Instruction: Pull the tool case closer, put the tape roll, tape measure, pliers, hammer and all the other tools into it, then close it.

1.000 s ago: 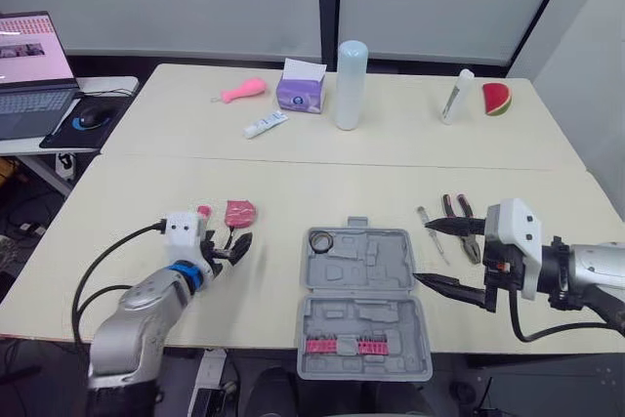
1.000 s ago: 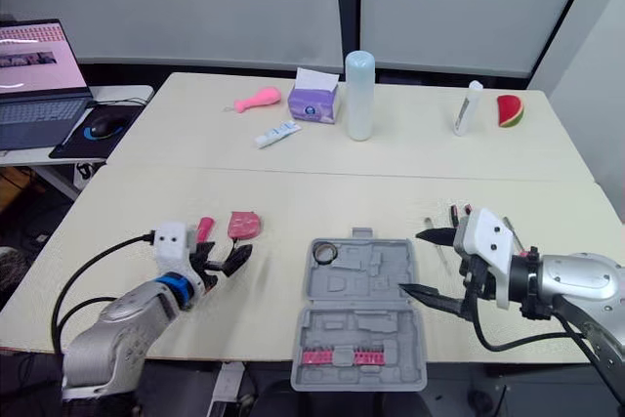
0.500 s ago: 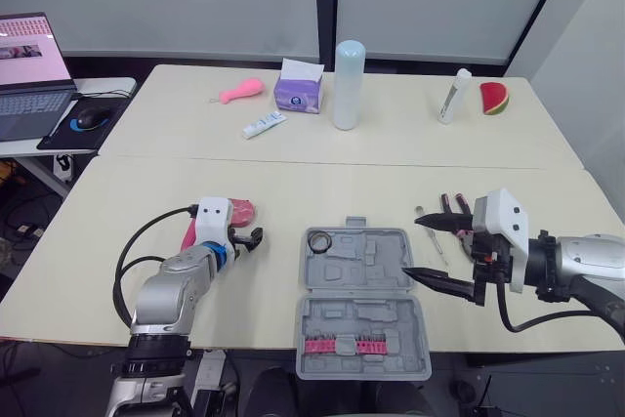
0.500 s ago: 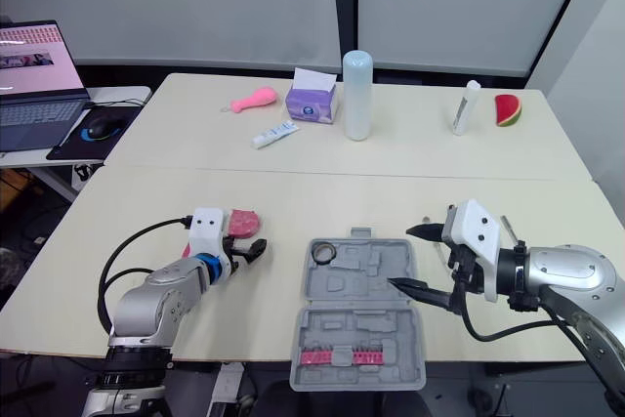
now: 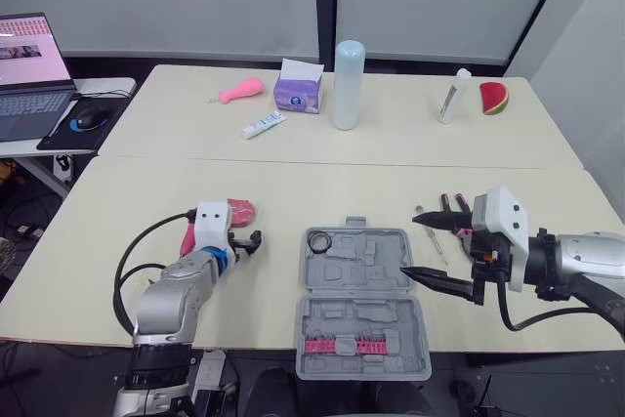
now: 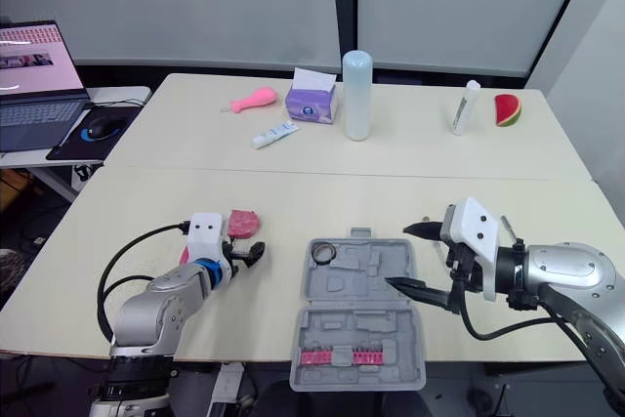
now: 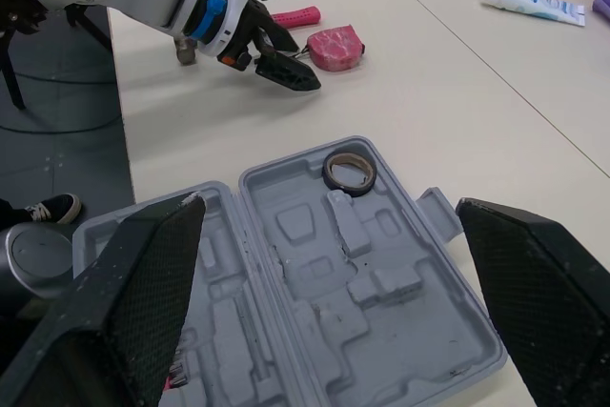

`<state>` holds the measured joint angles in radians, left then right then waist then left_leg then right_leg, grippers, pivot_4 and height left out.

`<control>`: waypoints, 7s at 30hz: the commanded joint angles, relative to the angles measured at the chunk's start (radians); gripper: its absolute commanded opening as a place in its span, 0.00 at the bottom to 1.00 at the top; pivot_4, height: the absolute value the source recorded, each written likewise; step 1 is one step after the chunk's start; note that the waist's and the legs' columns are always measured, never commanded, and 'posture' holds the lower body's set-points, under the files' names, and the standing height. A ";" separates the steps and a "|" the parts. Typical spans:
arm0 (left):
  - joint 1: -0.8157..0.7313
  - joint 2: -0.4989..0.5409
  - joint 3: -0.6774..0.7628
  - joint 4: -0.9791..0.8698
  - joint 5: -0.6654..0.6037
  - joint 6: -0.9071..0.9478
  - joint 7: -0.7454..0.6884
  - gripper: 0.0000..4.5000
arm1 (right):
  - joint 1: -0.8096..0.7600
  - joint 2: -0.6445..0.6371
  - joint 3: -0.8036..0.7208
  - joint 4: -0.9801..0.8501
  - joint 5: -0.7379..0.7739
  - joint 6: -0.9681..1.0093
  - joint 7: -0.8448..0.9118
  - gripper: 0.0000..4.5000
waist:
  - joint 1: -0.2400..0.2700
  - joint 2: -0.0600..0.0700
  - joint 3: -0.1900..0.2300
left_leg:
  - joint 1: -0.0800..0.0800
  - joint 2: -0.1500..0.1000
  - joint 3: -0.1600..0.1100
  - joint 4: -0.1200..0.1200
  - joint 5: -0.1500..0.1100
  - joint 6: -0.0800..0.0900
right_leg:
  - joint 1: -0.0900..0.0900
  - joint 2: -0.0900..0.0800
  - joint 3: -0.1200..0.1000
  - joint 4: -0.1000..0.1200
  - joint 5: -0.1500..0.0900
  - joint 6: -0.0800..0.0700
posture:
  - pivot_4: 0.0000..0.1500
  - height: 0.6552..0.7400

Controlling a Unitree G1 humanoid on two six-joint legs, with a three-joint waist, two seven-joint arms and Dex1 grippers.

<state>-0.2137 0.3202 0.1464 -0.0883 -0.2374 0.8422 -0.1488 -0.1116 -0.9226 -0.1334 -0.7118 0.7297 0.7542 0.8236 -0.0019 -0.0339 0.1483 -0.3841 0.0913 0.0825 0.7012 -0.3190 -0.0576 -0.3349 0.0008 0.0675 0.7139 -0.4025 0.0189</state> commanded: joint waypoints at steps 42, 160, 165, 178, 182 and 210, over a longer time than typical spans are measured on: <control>0.469 0.504 -0.122 -0.316 -0.048 -0.154 -0.612 0.00 | 0.068 -0.058 -0.036 -0.096 0.071 0.020 0.024 1.00 | -0.004 0.003 0.002 | 0.000 0.000 0.001 -0.004 0.000 0.000 | 0.000 -0.001 0.001 -0.003 0.000 0.000 | 1.00 0.62; 0.037 0.557 -0.237 -0.044 -0.037 -0.858 -1.165 0.71 | 0.172 -0.009 -0.040 -0.201 0.168 0.142 -0.152 1.00 | -0.019 0.008 0.007 | -0.015 0.003 0.000 0.009 0.000 0.001 | -0.016 0.000 -0.005 0.009 0.000 0.000 | 1.00 0.62; -0.077 0.501 -0.318 -0.135 -0.010 -0.770 -1.141 0.71 | 0.092 0.212 0.074 -0.089 0.508 0.291 -0.541 1.00 | -0.030 0.007 0.006 | -0.015 0.006 -0.001 0.009 0.000 0.000 | -0.015 0.006 -0.001 0.009 0.000 0.000 | 1.00 0.62; -0.095 0.463 -0.363 -0.201 0.026 -0.736 -1.099 0.71 | -0.112 0.458 0.249 0.235 0.936 0.319 -0.991 1.00 | -0.030 0.007 0.006 | -0.017 0.006 0.000 0.010 0.000 0.000 | -0.018 0.007 0.004 0.010 0.000 0.000 | 1.00 0.62; -0.096 0.448 -0.363 -0.202 0.027 -0.749 -1.090 0.71 | -0.152 0.476 0.274 0.295 0.979 0.314 -1.013 1.00 | -0.029 0.007 0.006 | -0.017 0.006 0.000 0.010 0.000 0.000 | -0.018 0.007 0.003 0.010 0.000 0.000 | 1.00 0.62; -0.049 0.388 -0.346 -0.164 0.029 -0.891 -1.035 0.71 | -0.166 0.447 0.316 0.321 1.049 0.305 -1.019 0.19 | -0.029 0.008 0.006 | -0.017 0.007 0.000 0.010 0.000 0.000 | -0.019 0.007 0.003 0.011 0.000 0.000 | 1.00 0.62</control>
<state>-0.2661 0.7173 -0.2123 -0.2417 -0.1918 -0.0396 -1.2069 -0.2843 -0.4673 0.1803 -0.3480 1.7317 1.0573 -0.1998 -0.0311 -0.0264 0.1547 -0.4015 0.0981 0.0824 0.7107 -0.3191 -0.0572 -0.3539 0.0078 0.0708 0.7247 -0.4024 0.0188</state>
